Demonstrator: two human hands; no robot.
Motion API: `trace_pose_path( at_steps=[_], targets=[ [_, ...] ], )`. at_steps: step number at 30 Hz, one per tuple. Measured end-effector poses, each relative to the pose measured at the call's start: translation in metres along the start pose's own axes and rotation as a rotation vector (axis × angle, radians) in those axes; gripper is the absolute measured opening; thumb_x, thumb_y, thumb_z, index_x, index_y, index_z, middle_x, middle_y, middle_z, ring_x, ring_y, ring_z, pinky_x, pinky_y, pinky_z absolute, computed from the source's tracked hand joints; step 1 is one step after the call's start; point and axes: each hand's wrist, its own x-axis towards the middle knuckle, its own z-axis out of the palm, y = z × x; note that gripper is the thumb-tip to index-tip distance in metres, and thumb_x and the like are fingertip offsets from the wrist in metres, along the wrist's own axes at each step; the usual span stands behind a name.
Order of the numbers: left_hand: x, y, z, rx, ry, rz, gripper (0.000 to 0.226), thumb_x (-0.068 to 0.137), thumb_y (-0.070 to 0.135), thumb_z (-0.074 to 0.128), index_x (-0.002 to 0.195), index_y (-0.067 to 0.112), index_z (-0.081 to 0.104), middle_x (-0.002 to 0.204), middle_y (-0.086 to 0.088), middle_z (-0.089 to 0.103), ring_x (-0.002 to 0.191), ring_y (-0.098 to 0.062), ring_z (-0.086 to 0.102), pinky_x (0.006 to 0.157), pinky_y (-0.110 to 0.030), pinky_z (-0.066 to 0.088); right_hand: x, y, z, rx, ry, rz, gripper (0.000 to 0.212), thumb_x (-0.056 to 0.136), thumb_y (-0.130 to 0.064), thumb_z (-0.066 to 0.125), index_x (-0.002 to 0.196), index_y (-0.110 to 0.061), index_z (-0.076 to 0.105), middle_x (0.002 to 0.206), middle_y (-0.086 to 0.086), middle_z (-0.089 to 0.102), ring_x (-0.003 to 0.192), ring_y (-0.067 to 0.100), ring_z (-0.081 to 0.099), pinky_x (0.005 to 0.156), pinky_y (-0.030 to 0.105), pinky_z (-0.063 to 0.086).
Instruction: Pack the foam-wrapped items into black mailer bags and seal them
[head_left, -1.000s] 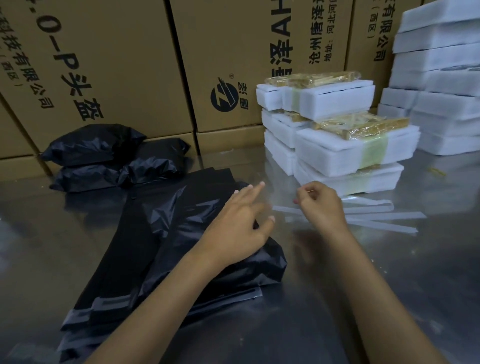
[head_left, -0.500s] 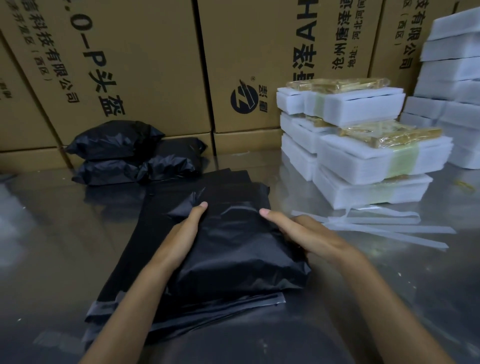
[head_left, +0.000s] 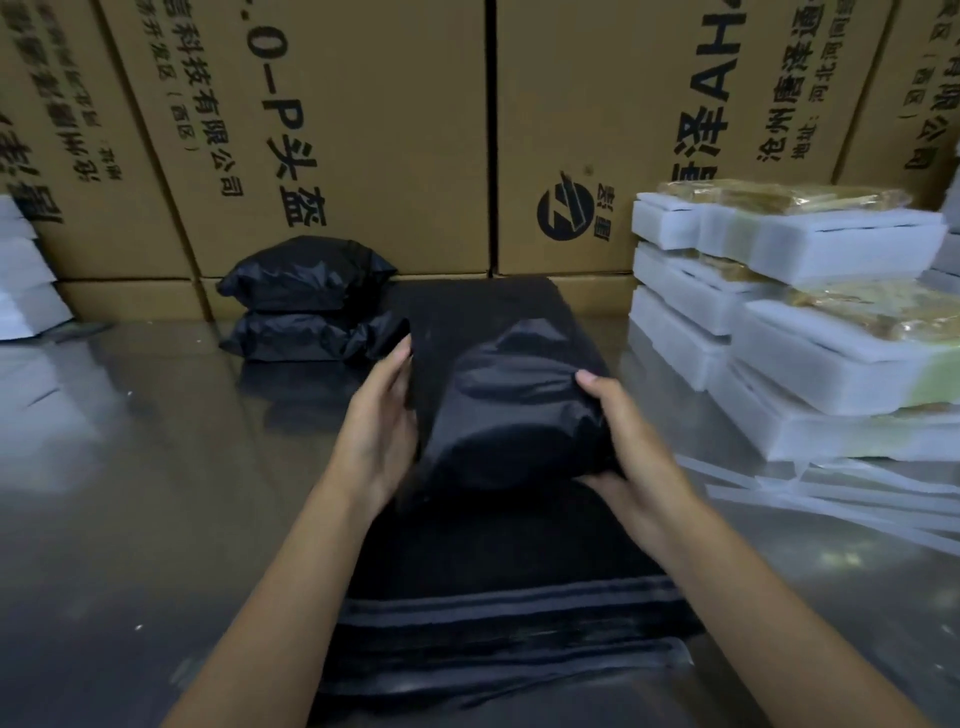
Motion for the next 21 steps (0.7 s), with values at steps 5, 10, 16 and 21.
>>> trace_pose_path(
  at_steps=[5, 10, 16, 21],
  targets=[
    [0.048, 0.004, -0.061, 0.056, 0.342, -0.029, 0.041, 0.104, 0.037, 0.041, 0.138, 0.017, 0.053, 0.144, -0.005, 0.052, 0.121, -0.022, 0.055, 0.114, -0.045, 0.035, 0.074, -0.007, 0.038, 0.124, 0.032, 0.042, 0.044, 0.082, -0.04, 0.078, 0.123, -0.029, 0.066, 0.117, 0.001, 0.071, 0.107, 0.023, 0.068, 0.085, 0.044, 0.061],
    [0.073, -0.004, -0.112, -0.216, 0.492, -0.048, 0.031, 0.101, 0.025, 0.046, 0.123, 0.006, 0.057, 0.133, -0.021, 0.055, 0.12, -0.034, 0.057, 0.093, -0.039, 0.05, 0.164, -0.018, 0.099, 0.267, -0.059, 0.049, 0.035, 0.082, -0.038, 0.079, 0.111, -0.025, 0.064, 0.111, 0.005, 0.069, 0.102, 0.027, 0.067, 0.078, 0.044, 0.062],
    [0.087, -0.008, -0.13, -0.303, 0.455, -0.106, 0.028, 0.099, 0.019, 0.045, 0.117, 0.002, 0.059, 0.12, -0.024, 0.062, 0.11, -0.033, 0.062, 0.084, -0.041, 0.052, 0.263, -0.009, 0.165, 0.006, -0.105, 0.105, 0.078, 0.084, -0.05, 0.075, 0.149, -0.025, 0.042, 0.148, 0.004, 0.05, 0.13, 0.027, 0.052, 0.107, 0.046, 0.047],
    [0.093, -0.013, -0.129, -0.26, 0.436, -0.098, 0.028, 0.1, 0.018, 0.045, 0.117, 0.002, 0.06, 0.117, -0.022, 0.064, 0.108, -0.031, 0.064, 0.083, -0.037, 0.053, 0.305, 0.019, 0.17, -0.455, -0.038, 0.003, 0.087, 0.09, -0.037, 0.073, 0.159, -0.032, 0.021, 0.161, -0.001, 0.032, 0.143, 0.029, 0.037, 0.115, 0.044, 0.035]
  ],
)
